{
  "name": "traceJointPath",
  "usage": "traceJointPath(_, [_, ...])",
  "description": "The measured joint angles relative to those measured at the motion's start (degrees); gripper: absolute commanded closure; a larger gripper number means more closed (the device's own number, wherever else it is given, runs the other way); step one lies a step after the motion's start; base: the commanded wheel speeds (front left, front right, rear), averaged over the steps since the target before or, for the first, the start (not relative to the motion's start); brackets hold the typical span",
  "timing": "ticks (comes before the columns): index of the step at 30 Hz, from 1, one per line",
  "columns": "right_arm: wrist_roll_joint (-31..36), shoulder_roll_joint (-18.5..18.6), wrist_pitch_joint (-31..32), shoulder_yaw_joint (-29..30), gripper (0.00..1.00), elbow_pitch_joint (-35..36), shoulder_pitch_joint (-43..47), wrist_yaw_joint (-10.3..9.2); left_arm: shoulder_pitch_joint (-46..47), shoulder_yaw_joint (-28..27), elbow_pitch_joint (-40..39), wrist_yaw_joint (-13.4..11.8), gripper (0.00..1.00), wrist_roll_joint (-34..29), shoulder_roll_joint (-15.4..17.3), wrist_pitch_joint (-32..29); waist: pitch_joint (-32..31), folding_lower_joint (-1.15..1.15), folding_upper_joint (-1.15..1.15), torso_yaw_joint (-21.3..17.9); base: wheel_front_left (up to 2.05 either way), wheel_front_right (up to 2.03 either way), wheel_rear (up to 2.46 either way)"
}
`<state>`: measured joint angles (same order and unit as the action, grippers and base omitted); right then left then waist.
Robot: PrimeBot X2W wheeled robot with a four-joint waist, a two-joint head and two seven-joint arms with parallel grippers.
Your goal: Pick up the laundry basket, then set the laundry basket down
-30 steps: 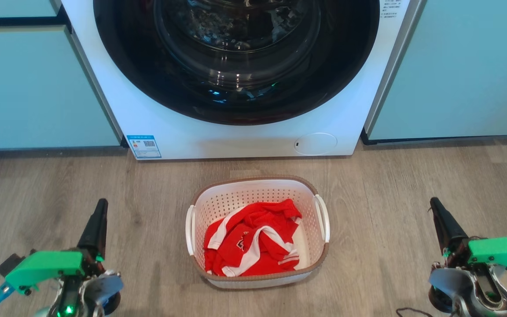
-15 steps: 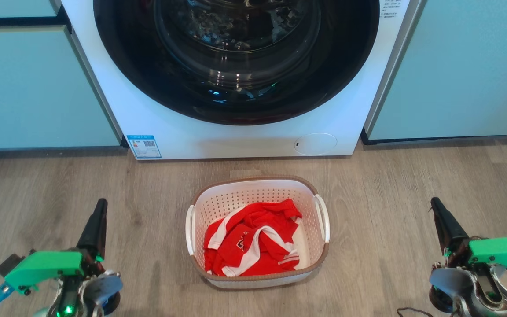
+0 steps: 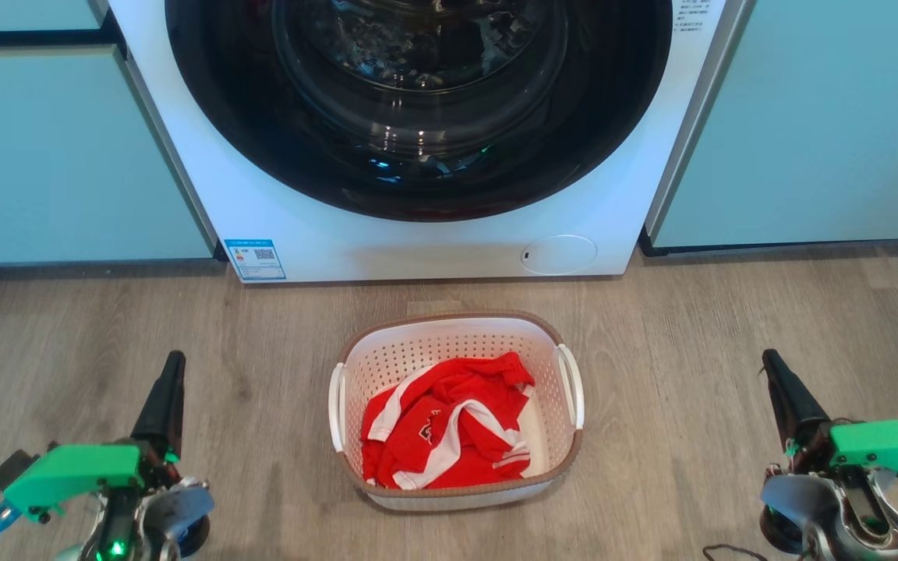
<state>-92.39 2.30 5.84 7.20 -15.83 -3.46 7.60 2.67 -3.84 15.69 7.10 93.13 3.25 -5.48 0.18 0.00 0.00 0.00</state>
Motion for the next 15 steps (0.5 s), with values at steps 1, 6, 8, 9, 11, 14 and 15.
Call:
traceJointPath(1, [0.00, 0.00, 0.08, 0.00, 1.00, 0.00, 0.00, 0.00, 0.01, -0.01, 0.00, 0.00, 1.00, 0.00, 0.00, 0.00, 0.00, 0.00, 0.00, 0.00, 0.00, 0.00, 0.00])
traceJointPath(6, [0.00, 0.00, 0.12, 0.02, 1.00, 0.00, 0.00, -0.01, 0.01, -0.07, 0.00, 0.00, 1.00, 0.00, -0.02, -0.01, 0.00, 0.00, 0.00, 0.00, 0.00, 0.00, 0.00])
traceJointPath(8, [0.00, 0.00, 0.12, 0.02, 1.00, 0.00, 0.00, -0.01, 0.01, -0.08, 0.00, 0.00, 1.00, -0.01, -0.03, -0.01, 0.00, 0.00, 0.00, 0.00, 0.00, 0.00, 0.00])
traceJointPath(9, [0.00, 0.00, 0.12, 0.02, 1.00, 0.00, 0.00, -0.01, 0.01, -0.09, 0.00, 0.00, 1.00, -0.01, -0.04, -0.01, 0.00, 0.00, 0.00, 0.00, 0.00, 0.00, 0.00])
traceJointPath(11, [0.00, 0.00, 0.12, 0.02, 1.00, 0.00, 0.00, -0.01, 0.01, -0.11, 0.00, 0.00, 1.00, -0.01, -0.05, -0.01, 0.00, 0.00, 0.00, 0.00, 0.00, 0.00, 0.00])
traceJointPath(14, [0.00, 0.00, 0.12, 0.03, 1.00, 0.00, 0.00, -0.01, 0.01, -0.14, 0.00, 0.00, 1.00, -0.01, -0.07, -0.08, 0.00, 0.00, 0.00, 0.00, 0.00, 0.00, 0.00])
traceJointPath(15, [0.00, 0.00, 0.12, 0.03, 1.00, 0.00, 0.00, -0.01, 0.01, -0.15, 0.00, 0.00, 1.00, -0.01, -0.07, -0.08, 0.00, 0.00, 0.00, 0.00, 0.00, 0.00, 0.00])
